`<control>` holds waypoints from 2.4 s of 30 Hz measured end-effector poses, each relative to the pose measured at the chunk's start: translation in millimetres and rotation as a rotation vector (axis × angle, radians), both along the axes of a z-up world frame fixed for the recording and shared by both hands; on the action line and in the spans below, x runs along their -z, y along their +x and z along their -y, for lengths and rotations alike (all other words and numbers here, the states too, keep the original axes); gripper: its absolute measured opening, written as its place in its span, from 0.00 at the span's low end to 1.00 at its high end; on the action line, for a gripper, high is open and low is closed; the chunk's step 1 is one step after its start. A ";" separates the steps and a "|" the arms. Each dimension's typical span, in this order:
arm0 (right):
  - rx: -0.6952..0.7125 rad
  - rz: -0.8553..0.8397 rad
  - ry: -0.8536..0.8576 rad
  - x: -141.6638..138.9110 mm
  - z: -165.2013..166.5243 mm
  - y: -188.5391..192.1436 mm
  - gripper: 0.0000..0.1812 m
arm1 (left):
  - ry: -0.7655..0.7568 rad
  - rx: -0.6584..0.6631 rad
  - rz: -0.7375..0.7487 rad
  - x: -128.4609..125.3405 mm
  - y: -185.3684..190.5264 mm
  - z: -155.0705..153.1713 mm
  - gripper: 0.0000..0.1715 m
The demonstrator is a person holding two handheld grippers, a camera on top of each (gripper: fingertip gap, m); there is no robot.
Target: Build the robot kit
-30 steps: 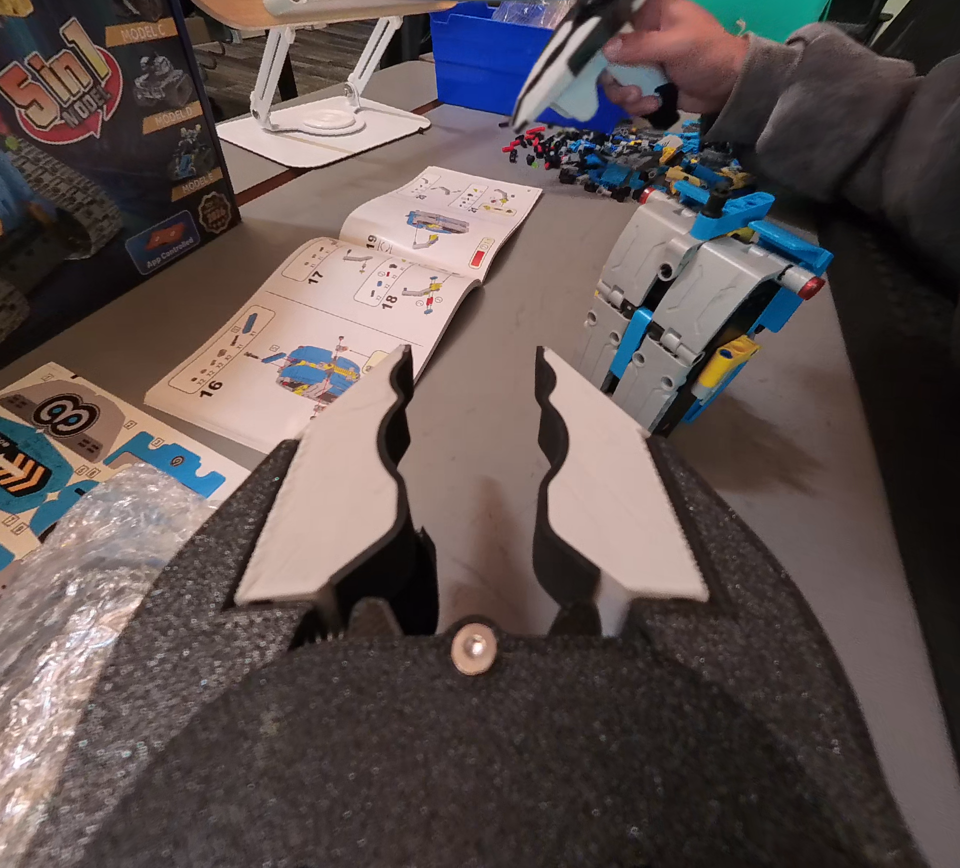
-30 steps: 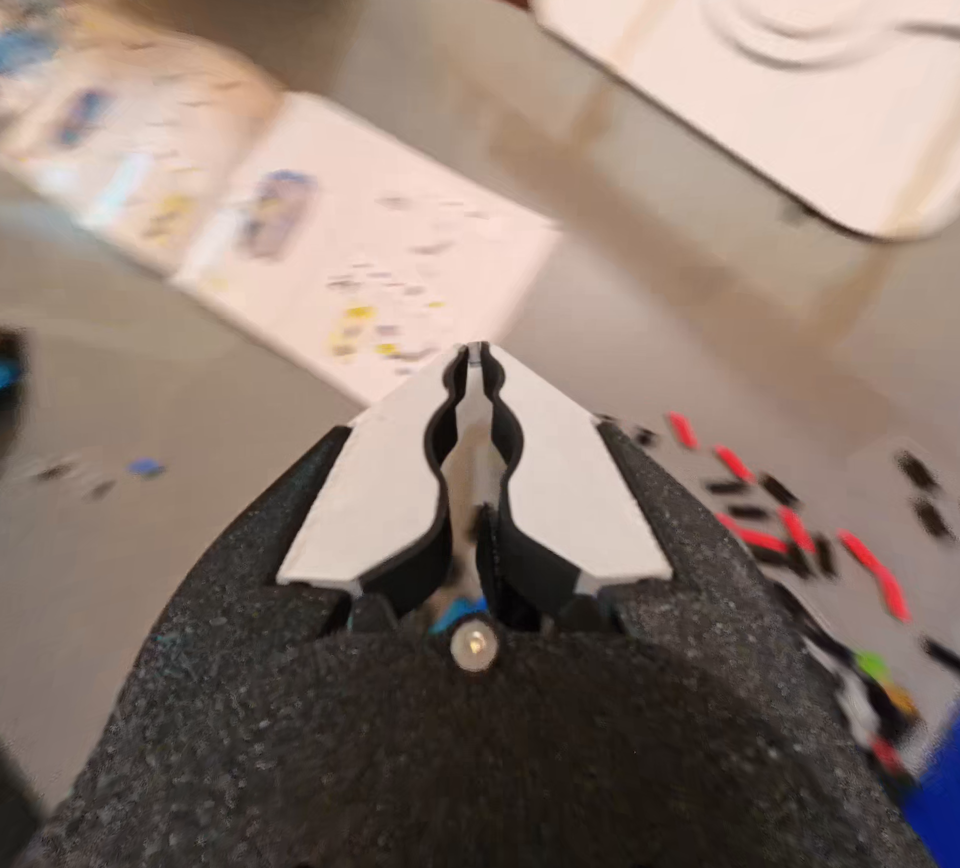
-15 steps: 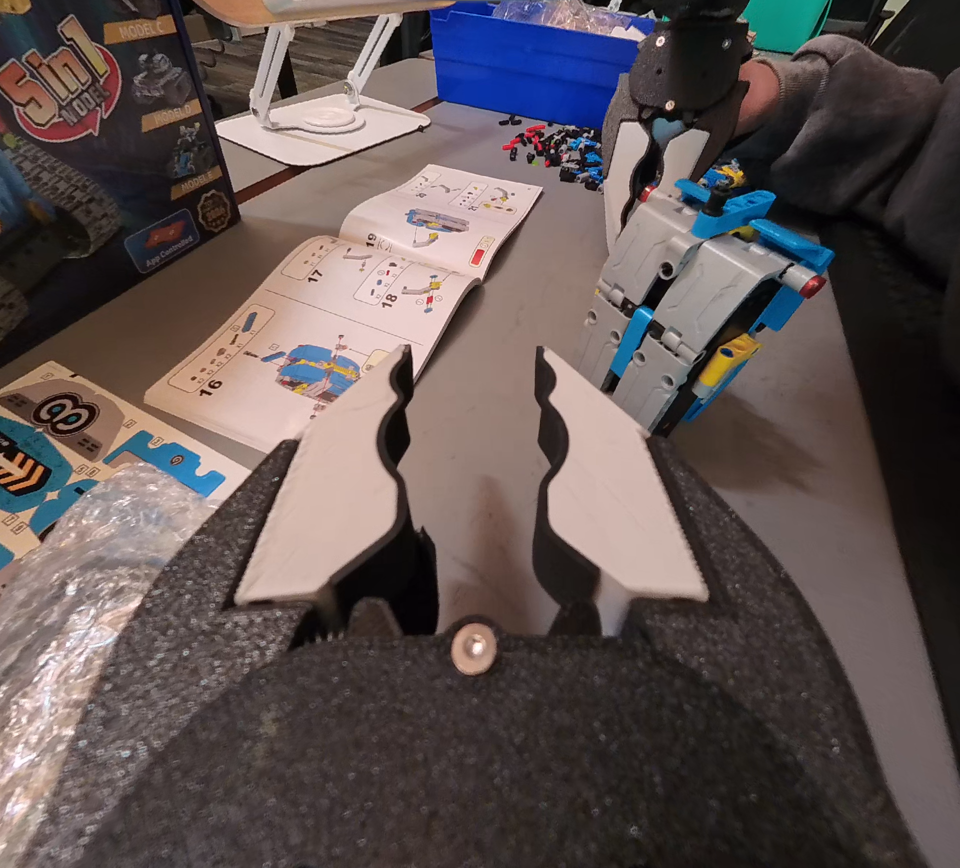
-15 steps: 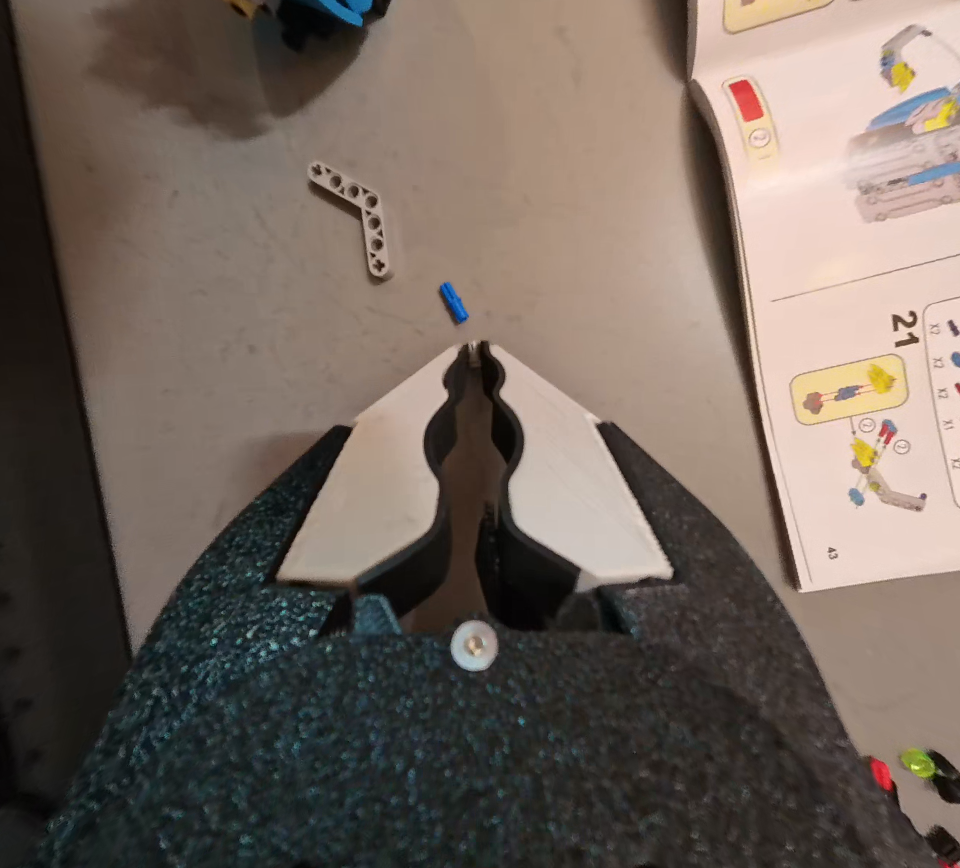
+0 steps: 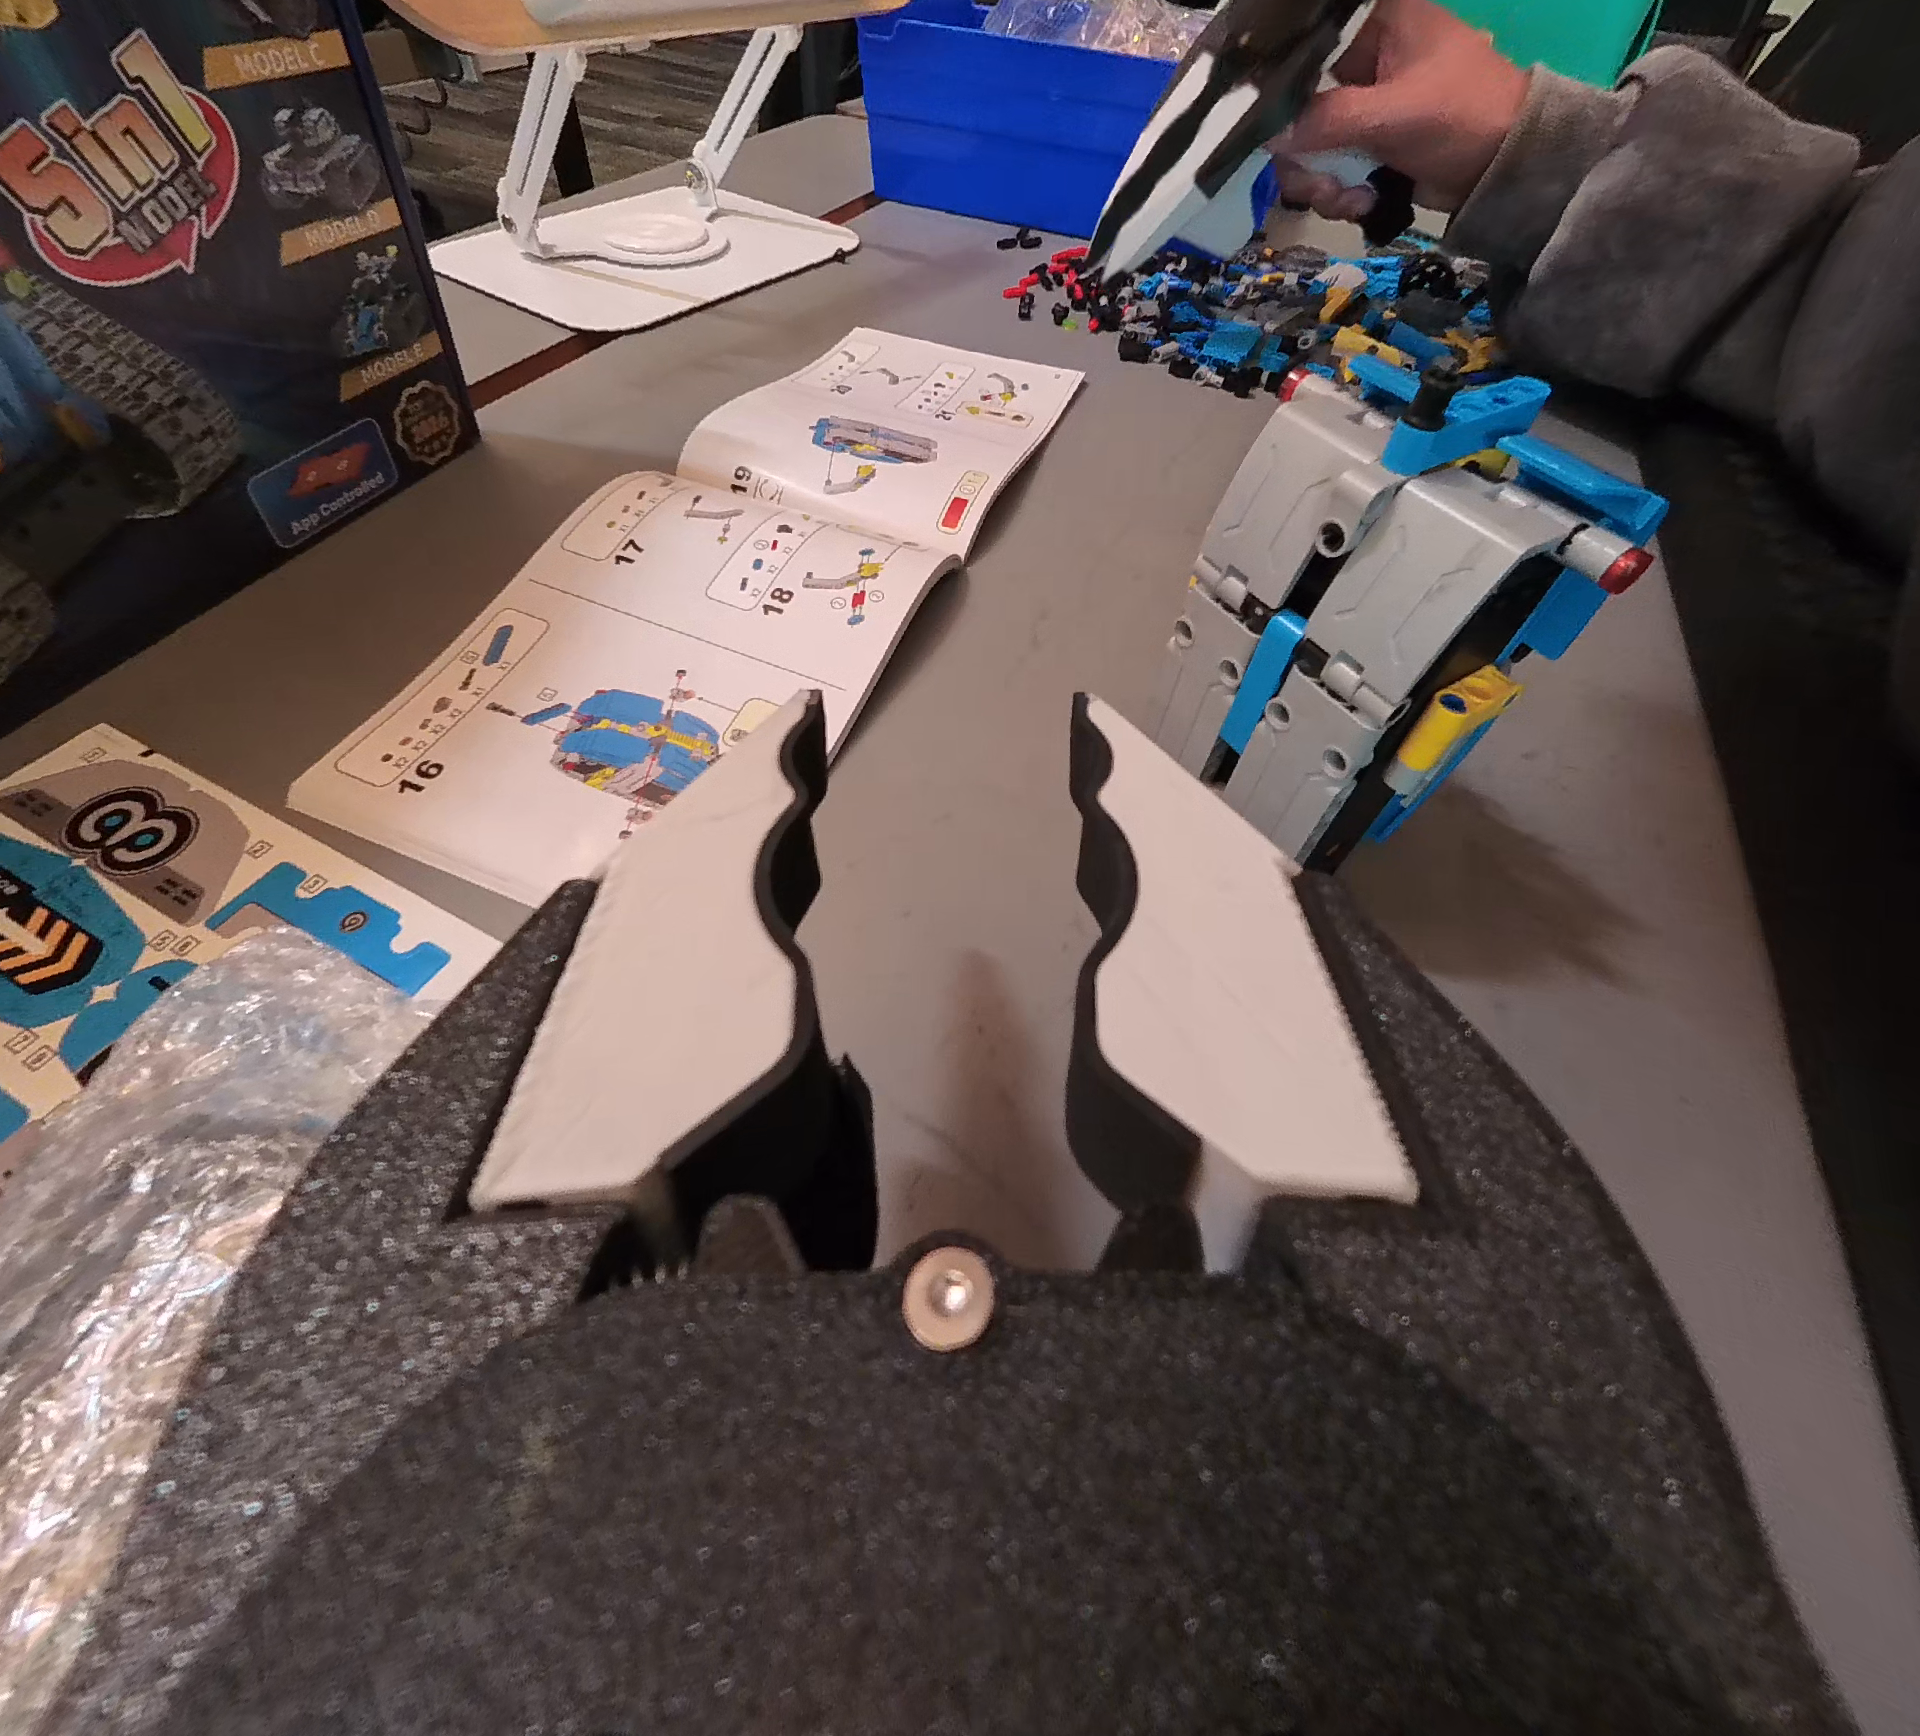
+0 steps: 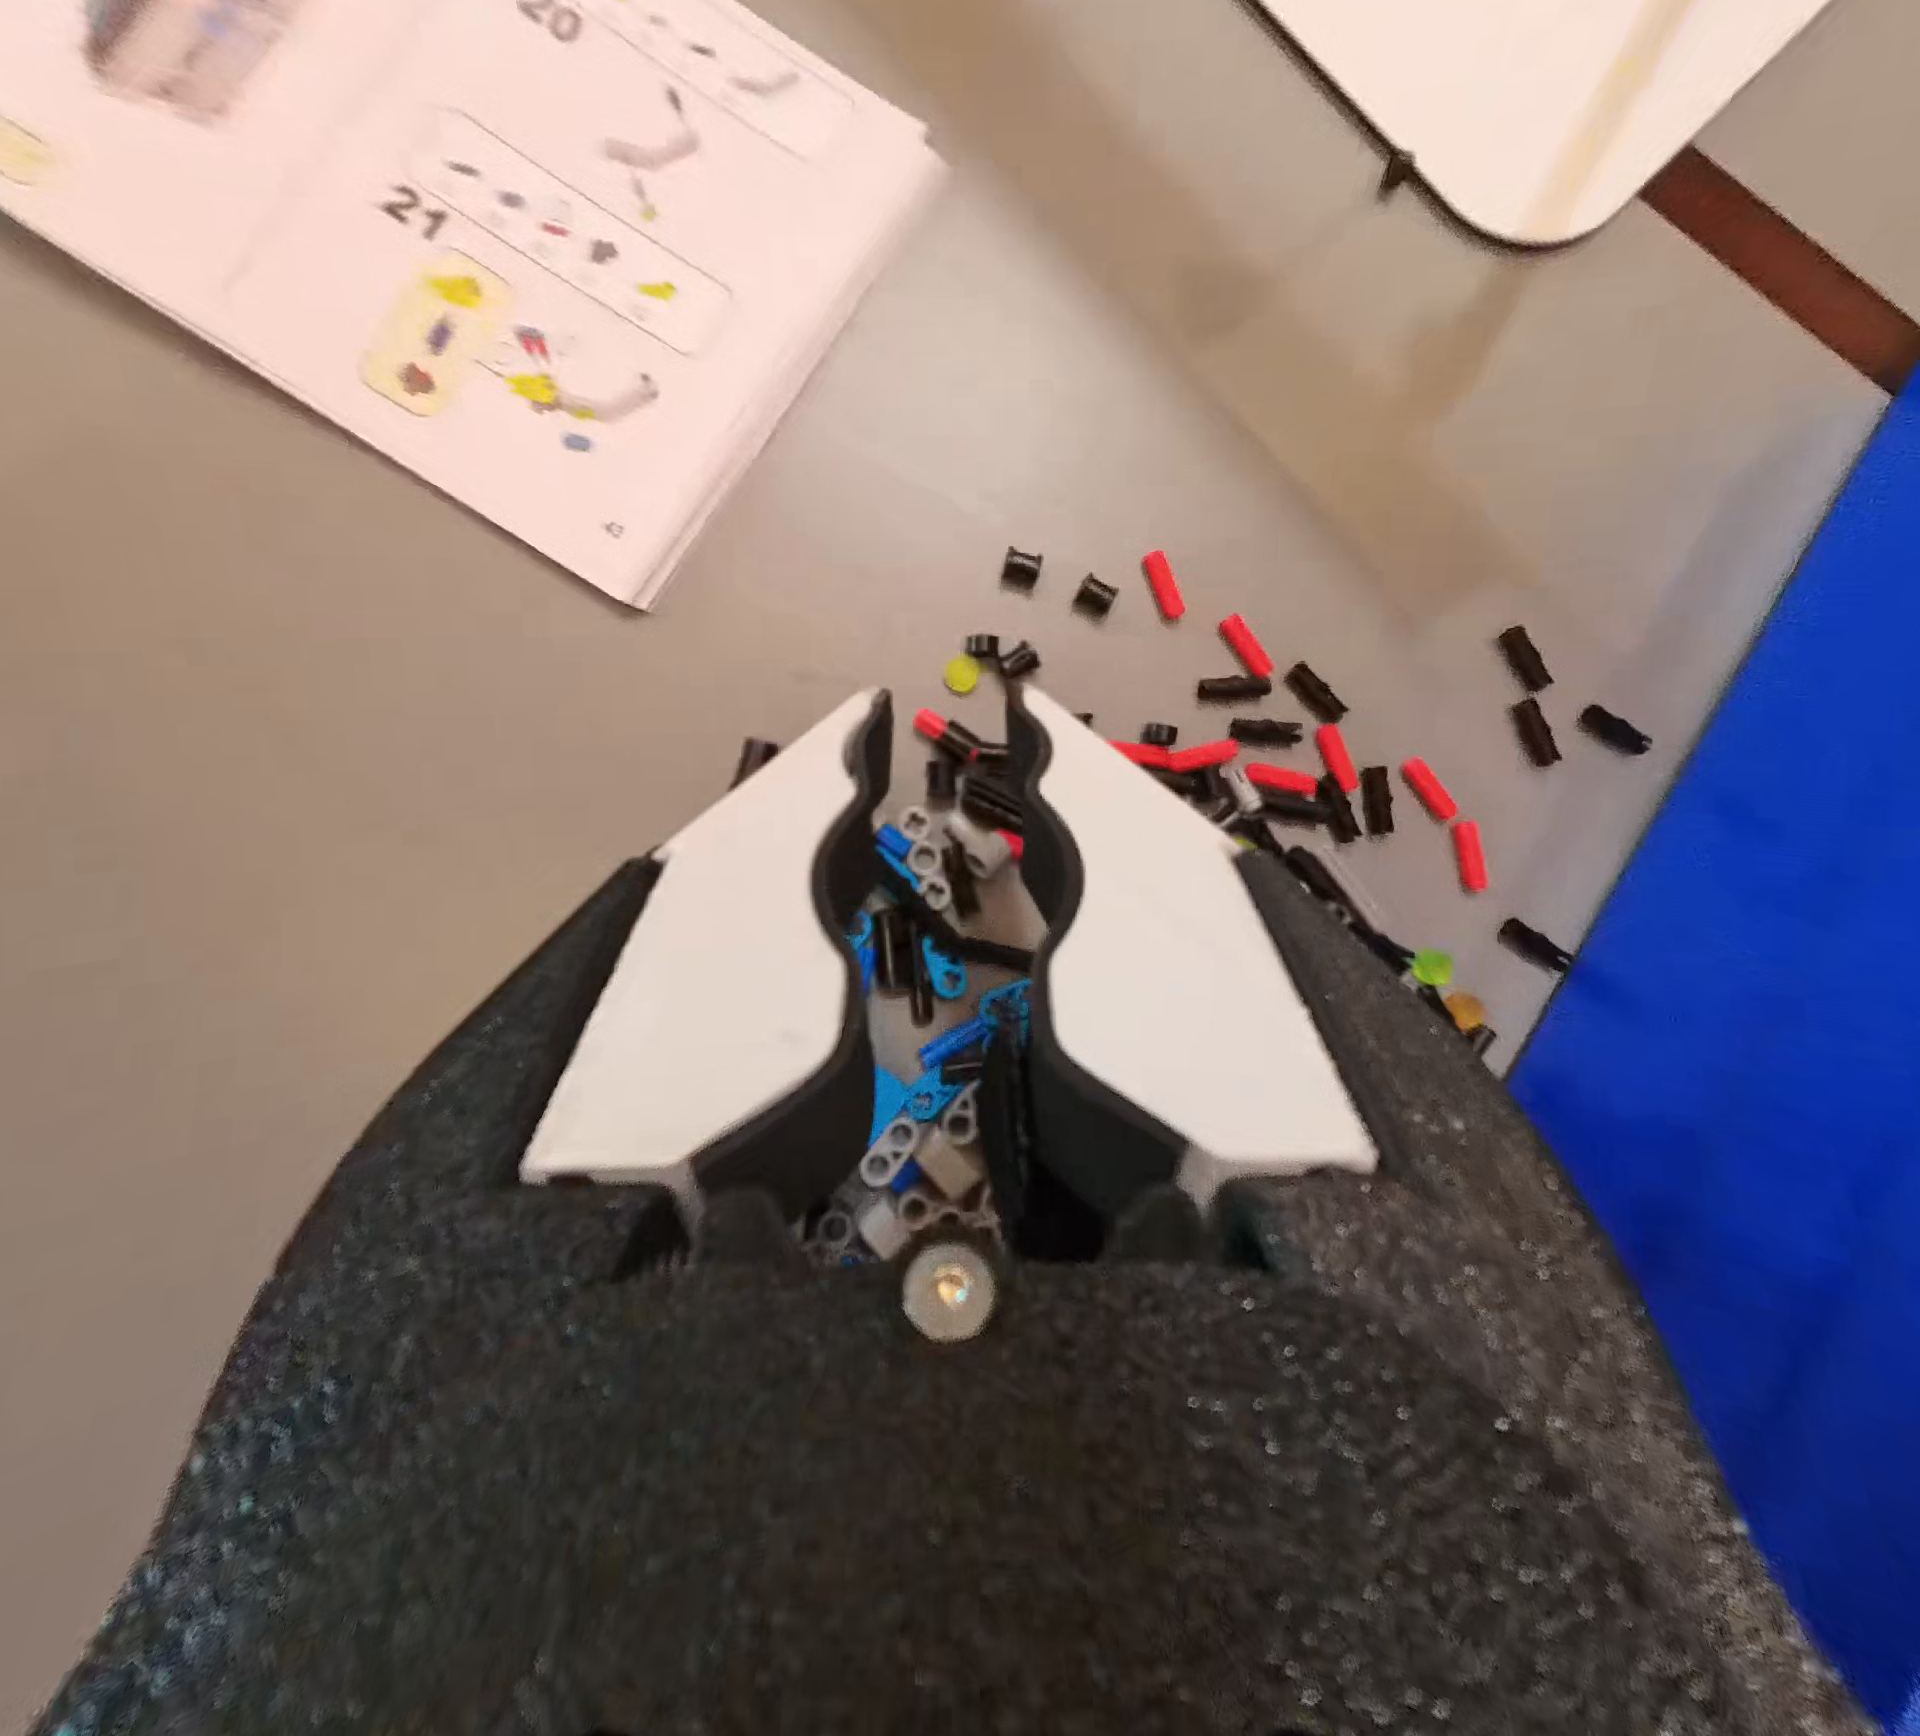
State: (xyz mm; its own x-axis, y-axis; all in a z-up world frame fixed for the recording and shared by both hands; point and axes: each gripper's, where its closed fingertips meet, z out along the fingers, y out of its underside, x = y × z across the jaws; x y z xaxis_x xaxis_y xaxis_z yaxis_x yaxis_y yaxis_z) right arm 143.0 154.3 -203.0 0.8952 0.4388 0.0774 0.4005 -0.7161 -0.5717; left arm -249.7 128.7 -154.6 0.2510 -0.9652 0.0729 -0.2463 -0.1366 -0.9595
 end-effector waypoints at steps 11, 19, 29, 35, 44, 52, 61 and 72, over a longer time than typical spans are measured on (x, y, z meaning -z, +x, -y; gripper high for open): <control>0.051 0.011 -0.081 27.0 -5.8 -1.0 0.09 | 0.006 0.000 0.001 -0.4 0.2 0.3 0.27; 0.086 -0.077 -0.097 28.4 -10.1 -2.1 0.06 | 0.007 0.001 0.000 -0.2 0.4 0.4 0.27; -0.322 -0.265 -0.007 -21.8 20.0 -104.1 0.04 | 0.005 0.000 -0.001 0.0 0.4 0.2 0.27; -0.722 -0.239 -0.079 -12.3 79.6 -190.6 0.04 | 0.011 0.001 -0.005 0.5 0.7 0.8 0.27; -0.686 -0.093 -0.149 28.4 73.9 -189.3 0.04 | 0.008 0.000 -0.003 0.5 0.5 0.7 0.27; -0.672 -0.176 -0.169 27.8 75.4 -189.3 0.05 | 0.006 0.001 -0.003 0.8 0.4 0.7 0.27; -0.653 -0.170 -0.083 14.3 65.1 -187.6 0.11 | 0.007 0.002 -0.004 1.1 0.4 0.9 0.27; -0.633 0.009 -0.047 23.7 59.5 -172.8 0.09 | 0.042 0.014 -0.031 3.4 3.1 5.0 0.27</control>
